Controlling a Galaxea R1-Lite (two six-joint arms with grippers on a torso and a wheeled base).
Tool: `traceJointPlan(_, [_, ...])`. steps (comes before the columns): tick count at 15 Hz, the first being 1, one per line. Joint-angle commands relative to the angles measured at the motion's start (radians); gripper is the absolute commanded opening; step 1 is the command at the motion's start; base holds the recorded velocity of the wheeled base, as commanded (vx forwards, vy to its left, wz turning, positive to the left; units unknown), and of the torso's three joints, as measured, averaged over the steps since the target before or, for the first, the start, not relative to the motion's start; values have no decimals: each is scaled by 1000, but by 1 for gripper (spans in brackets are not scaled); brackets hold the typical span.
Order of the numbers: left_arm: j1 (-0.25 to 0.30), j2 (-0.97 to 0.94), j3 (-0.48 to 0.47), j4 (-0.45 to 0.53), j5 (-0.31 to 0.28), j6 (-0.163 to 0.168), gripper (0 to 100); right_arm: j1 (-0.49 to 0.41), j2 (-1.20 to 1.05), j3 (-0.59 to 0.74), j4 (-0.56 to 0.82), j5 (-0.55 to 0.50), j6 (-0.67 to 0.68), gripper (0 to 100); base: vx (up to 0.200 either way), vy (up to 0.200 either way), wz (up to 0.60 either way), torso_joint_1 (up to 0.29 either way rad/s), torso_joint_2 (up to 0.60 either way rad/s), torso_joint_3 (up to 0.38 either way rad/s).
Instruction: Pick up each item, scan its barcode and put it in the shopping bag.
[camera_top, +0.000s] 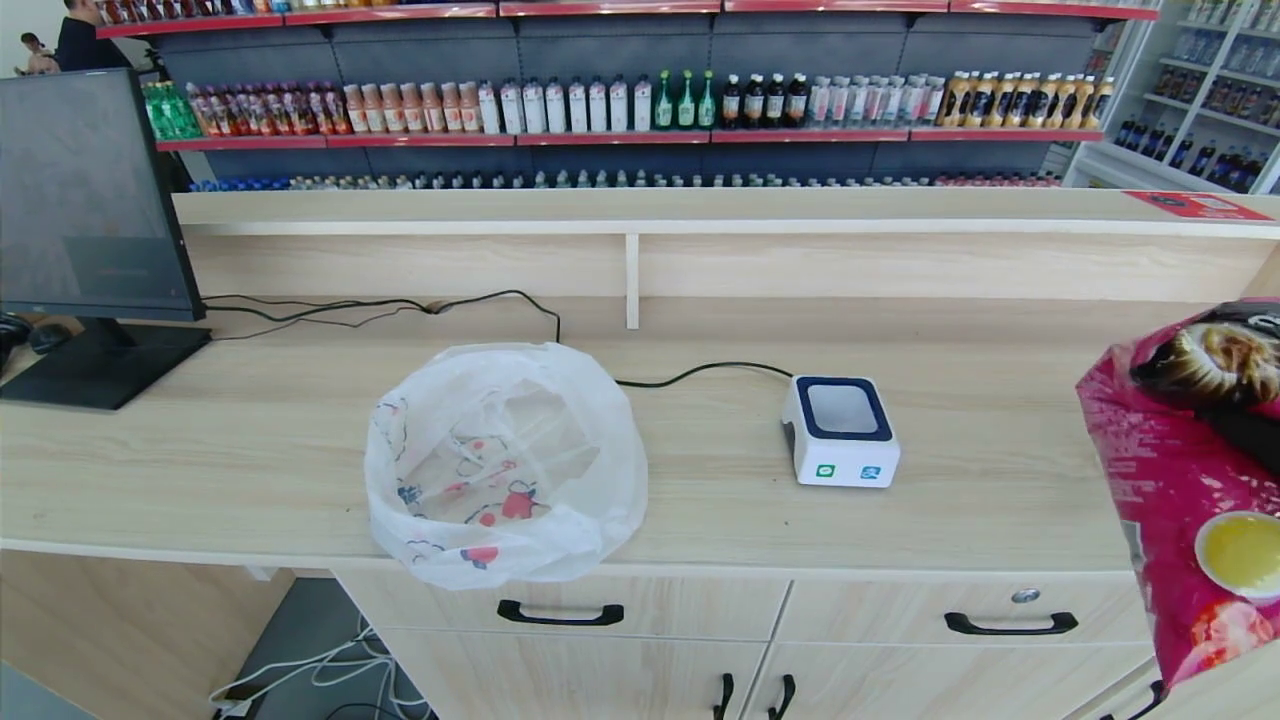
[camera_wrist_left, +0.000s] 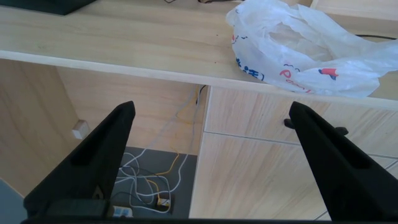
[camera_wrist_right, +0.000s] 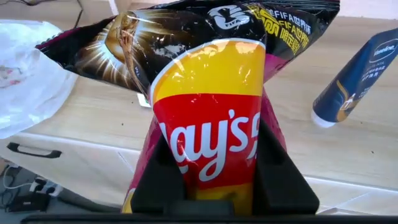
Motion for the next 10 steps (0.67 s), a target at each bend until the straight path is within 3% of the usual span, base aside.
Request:
traceJointPlan(1, [0,0,0,0,0,-1,100,43,-175,56,26,-2,-1,0,0,0,0,0,0,0])
traceJointPlan(6, [0,0,0,0,0,-1,100,51,-283,115,47,61,18,0,0,0,0,0,0,0])
traceJointPlan(10, [0,0,0,0,0,-1,100,51,-257,99,44,104,122,0,0,0,0,0,0,0])
